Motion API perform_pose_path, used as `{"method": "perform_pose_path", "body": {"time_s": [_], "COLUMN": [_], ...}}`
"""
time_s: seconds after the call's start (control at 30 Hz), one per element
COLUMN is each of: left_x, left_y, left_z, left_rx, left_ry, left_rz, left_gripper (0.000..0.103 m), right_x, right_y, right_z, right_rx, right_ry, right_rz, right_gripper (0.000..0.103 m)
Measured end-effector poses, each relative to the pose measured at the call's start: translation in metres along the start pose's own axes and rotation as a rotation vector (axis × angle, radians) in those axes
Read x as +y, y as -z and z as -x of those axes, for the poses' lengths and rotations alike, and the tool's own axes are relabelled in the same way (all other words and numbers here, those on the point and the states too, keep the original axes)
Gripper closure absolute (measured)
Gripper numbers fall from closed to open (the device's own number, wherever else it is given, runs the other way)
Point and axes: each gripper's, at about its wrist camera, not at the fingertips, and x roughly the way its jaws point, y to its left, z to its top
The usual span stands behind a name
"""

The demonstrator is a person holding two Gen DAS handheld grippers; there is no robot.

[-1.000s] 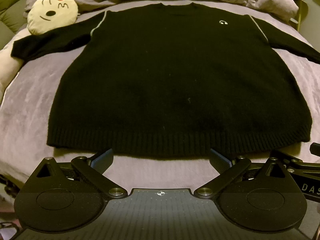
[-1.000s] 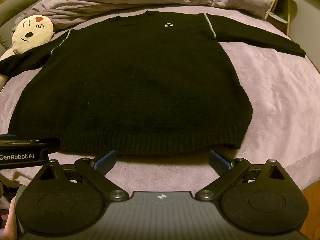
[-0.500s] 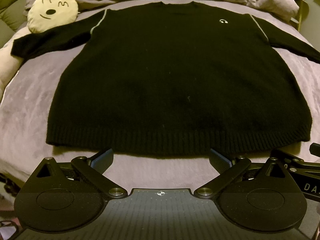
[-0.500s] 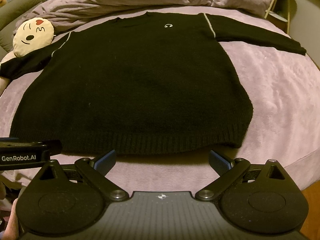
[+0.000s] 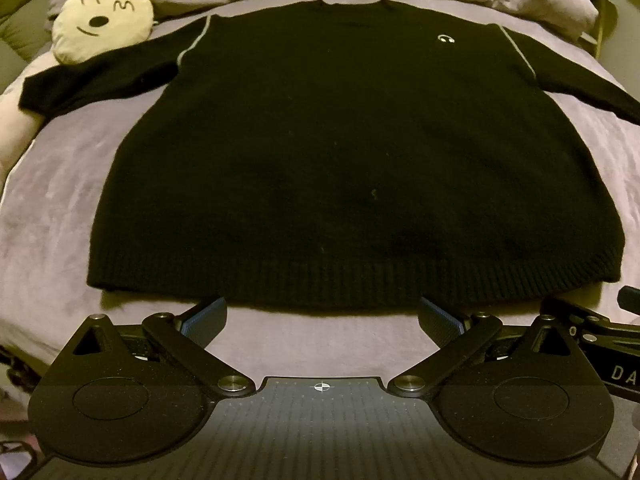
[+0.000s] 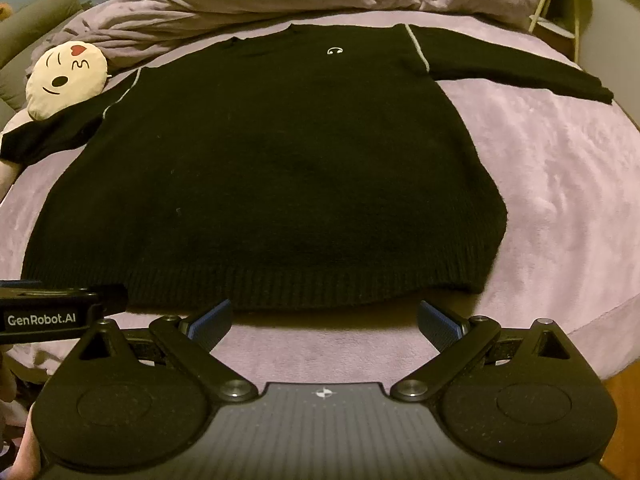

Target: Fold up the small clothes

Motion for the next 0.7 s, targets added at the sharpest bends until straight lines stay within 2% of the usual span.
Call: {"method": "perform_pose_path", "body": {"time_s": [0.2,0.47,0.57,0.7], "left_x": [-0.001,-0.002,0.0,0.007], "left_y": [-0.002,-0.004,-0.005,-0.008], "left_z": [-0.002,-0.006,-0.008,-0.01], "left_rx": [0.005,0.02,0.015,-0.002], "left_ry": [0.001,0.003,0.01,0.017], "left_rz": [0.003,0.001,0.012,0.06], "left_gripper": [0.0,0.0,0.0,0.0], "right_x": [-0.003,0.001,-0.003,-0.018], "right_y": [0.001,0.006,0.005,-0.001], "right_z": [-0.001,0.002,0.001,-0.007], "right_rx": [-0.019,-0.114,-0.135,-0.113], "right_ry": [-0.02,-0.04,-0.091,-0.16], "right_rz": [0.0,0.069,0.064,-0.027], "right_gripper": [0.004,0.004,0.004,0.004]}}
